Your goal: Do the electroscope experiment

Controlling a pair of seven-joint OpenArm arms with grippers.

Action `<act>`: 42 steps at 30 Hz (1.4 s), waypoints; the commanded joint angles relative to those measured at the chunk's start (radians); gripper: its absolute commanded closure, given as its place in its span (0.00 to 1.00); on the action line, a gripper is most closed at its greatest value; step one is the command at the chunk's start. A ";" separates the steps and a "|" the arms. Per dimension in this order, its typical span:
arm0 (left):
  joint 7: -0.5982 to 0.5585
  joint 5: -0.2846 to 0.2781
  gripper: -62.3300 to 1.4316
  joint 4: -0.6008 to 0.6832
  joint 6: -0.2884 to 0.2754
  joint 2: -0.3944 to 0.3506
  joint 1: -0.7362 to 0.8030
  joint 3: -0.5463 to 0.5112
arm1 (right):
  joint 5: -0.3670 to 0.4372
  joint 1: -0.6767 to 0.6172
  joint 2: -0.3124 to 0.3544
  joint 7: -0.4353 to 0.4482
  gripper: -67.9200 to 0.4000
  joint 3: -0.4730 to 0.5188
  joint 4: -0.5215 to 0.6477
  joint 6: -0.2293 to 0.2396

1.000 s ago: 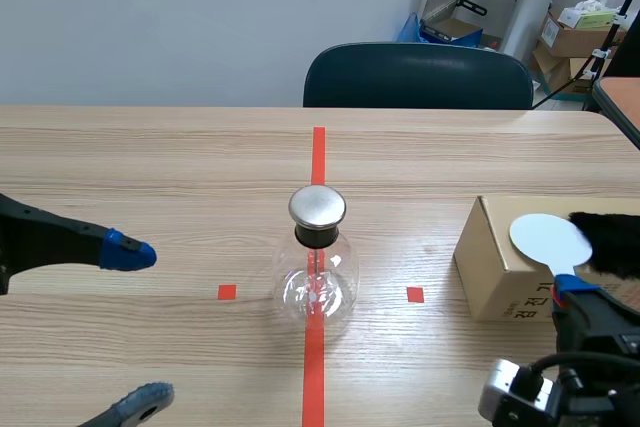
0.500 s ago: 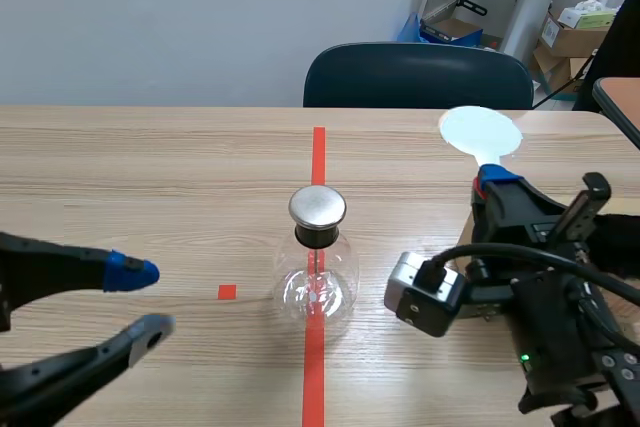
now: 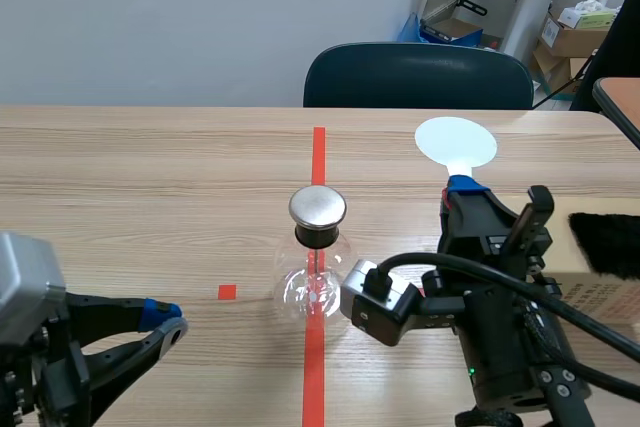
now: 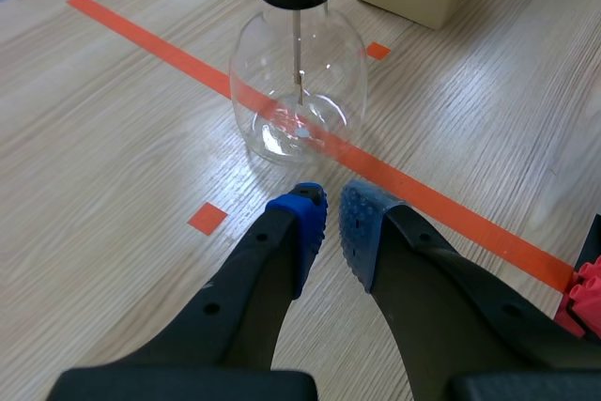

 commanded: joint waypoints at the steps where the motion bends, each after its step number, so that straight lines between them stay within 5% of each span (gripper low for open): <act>1: -0.014 -0.009 0.84 -0.002 0.010 0.019 -0.025 0.013 | -0.001 0.012 0.013 -0.020 0.98 -0.006 -0.015 -0.011; 20: -0.029 0.003 0.84 -0.313 0.024 0.212 -0.264 0.109 | -0.001 0.011 -0.001 -0.034 0.98 -0.011 -0.037 -0.014; 26: -0.029 0.080 0.84 -0.335 0.024 0.270 -0.291 0.109 | -0.001 0.011 -0.001 -0.035 0.98 -0.011 -0.037 -0.014; 42: -0.026 0.105 0.84 -0.335 0.016 0.340 -0.299 0.109 | -0.001 0.011 -0.001 -0.034 0.98 -0.008 -0.037 -0.014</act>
